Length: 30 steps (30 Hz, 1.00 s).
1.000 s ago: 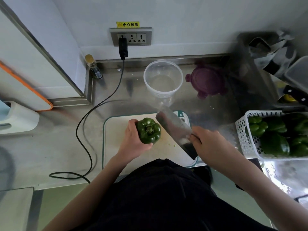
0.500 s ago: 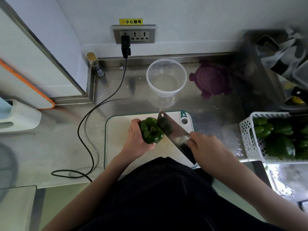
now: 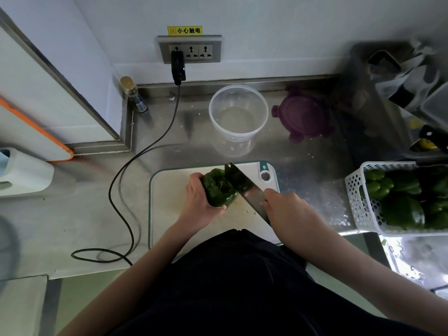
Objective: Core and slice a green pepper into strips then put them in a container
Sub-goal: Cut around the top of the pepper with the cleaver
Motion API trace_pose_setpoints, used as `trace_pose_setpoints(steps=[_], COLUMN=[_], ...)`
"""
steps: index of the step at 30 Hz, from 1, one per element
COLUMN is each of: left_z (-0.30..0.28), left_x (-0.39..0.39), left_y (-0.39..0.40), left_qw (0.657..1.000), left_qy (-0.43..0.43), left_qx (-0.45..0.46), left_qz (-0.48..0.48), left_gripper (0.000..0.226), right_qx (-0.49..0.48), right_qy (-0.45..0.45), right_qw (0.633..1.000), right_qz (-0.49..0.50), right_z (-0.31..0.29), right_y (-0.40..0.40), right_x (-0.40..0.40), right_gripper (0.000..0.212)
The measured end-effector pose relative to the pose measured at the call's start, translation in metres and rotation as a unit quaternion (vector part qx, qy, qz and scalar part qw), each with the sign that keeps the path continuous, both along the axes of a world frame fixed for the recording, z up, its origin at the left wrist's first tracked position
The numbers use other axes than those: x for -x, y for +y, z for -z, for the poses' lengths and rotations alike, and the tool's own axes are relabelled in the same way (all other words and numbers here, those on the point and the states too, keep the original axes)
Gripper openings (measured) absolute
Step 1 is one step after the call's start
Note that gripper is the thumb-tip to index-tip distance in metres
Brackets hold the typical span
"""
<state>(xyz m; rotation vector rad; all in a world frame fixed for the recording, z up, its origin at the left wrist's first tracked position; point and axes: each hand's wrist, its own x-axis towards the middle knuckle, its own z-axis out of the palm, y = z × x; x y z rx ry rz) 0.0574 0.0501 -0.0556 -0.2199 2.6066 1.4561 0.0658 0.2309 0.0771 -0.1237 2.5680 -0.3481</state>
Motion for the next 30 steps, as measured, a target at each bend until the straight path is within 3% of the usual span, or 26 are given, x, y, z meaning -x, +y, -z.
trace_pose_setpoints(steps=[9,14,30], left_z=[0.002,0.004,0.004], left_x=[0.000,0.001,0.005], left_y=[0.000,-0.002,0.002], left_qw=[1.000,0.999,0.999], left_qy=[-0.007,-0.023,-0.015], left_qx=[-0.005,-0.012,0.005], left_qz=[-0.013,-0.034,-0.047], left_gripper=[0.073,0.077,0.083], right_qx=[-0.001,-0.010,0.053], right_qy=[-0.017,-0.008,-0.029], right_qw=[1.000,1.000,0.997], right_qz=[0.016,0.009,0.040], right_z=[0.017,0.020,0.038], right_y=[0.001,-0.004,0.002], right_x=[0.004,0.007,0.010], right_gripper=[0.030,0.017,0.014])
